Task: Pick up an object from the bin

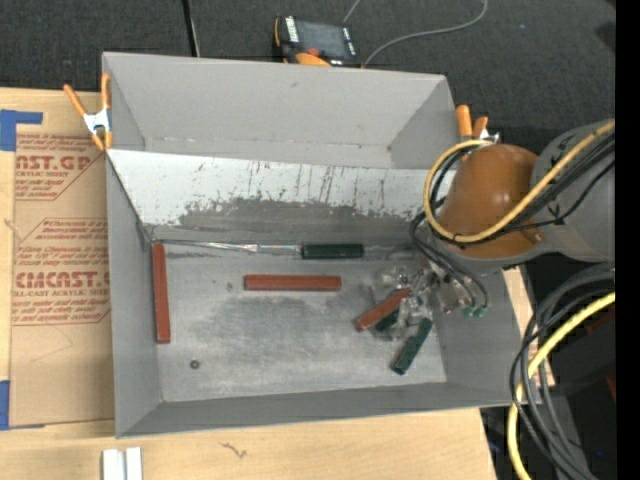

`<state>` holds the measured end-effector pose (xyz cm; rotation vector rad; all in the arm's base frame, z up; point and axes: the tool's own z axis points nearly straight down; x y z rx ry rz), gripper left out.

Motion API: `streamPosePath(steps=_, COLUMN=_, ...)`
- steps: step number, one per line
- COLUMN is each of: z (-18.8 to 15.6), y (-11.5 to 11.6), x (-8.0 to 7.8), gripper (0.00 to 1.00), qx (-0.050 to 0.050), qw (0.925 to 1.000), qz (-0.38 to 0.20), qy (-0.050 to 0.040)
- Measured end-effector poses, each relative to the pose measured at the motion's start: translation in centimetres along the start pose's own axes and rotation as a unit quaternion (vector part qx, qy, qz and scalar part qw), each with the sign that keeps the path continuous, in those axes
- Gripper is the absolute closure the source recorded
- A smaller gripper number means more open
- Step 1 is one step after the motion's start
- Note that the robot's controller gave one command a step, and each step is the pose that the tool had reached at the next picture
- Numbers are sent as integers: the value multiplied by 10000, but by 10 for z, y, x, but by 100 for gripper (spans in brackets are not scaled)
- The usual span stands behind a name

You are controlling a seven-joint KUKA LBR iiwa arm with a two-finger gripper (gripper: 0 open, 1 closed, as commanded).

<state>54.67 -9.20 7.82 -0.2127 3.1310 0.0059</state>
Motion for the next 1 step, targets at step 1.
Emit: streamPosePath(steps=1, z=-141, y=11, x=18, gripper=100, qx=30, qw=10000, qz=-49, qy=-28)
